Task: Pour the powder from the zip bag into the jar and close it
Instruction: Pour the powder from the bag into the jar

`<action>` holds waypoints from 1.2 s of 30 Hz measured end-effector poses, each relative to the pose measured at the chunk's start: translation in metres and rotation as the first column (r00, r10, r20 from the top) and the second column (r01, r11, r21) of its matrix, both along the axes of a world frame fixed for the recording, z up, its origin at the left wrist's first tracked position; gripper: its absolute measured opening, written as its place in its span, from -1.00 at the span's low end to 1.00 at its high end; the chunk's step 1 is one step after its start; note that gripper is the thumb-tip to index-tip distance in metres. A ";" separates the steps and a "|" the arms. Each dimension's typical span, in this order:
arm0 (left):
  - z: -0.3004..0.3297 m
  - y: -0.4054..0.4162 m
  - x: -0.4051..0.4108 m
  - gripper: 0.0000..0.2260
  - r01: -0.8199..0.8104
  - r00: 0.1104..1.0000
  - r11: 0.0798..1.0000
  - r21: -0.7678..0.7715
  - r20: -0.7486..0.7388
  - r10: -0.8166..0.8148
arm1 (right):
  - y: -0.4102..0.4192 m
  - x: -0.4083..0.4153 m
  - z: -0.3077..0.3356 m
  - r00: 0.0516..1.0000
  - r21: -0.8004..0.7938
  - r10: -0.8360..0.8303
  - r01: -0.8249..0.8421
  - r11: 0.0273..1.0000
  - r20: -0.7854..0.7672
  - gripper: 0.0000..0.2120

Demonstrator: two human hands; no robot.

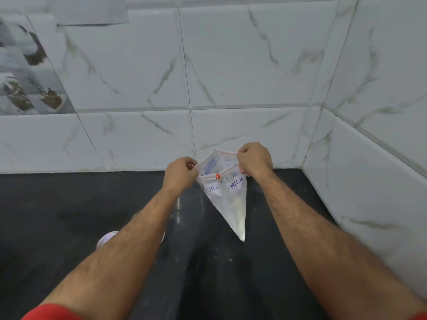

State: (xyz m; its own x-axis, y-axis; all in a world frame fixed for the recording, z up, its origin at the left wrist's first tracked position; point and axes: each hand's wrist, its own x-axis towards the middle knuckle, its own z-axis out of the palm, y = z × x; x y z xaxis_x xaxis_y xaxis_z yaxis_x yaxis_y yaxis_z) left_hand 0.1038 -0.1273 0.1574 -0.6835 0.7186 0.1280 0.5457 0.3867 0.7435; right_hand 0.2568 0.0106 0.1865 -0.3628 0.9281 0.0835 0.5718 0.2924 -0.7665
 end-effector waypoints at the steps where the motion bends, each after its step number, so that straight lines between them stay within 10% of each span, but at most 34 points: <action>1: -0.005 -0.002 0.003 -0.85 0.036 0.998 0.999 0.016 0.043 -0.037 | -0.002 0.000 -0.004 1.000 -0.020 0.005 -0.005 1.000 -0.014 -0.76; 16: -0.039 -0.019 0.016 -0.76 0.157 0.982 0.983 0.094 0.093 -0.166 | -0.002 0.003 -0.027 0.985 -0.304 -0.022 -0.032 0.952 -0.172 -0.76; 24: -0.044 -0.020 0.008 -0.02 0.405 0.914 0.906 -0.125 0.025 -0.405 | -0.009 -0.004 -0.027 0.984 -0.308 0.036 -0.089 0.947 -0.174 -0.77; 30: -0.047 -0.016 0.005 -0.41 0.158 0.895 0.936 -0.313 -0.354 -0.270 | -0.014 -0.003 -0.027 0.984 -0.254 0.133 -0.159 0.954 -0.119 -0.72; 36: -0.043 -0.018 -0.003 -0.69 0.155 0.878 0.941 -0.300 -0.395 -0.271 | -0.013 0.001 -0.027 0.972 -0.250 0.223 -0.234 0.940 -0.070 -0.78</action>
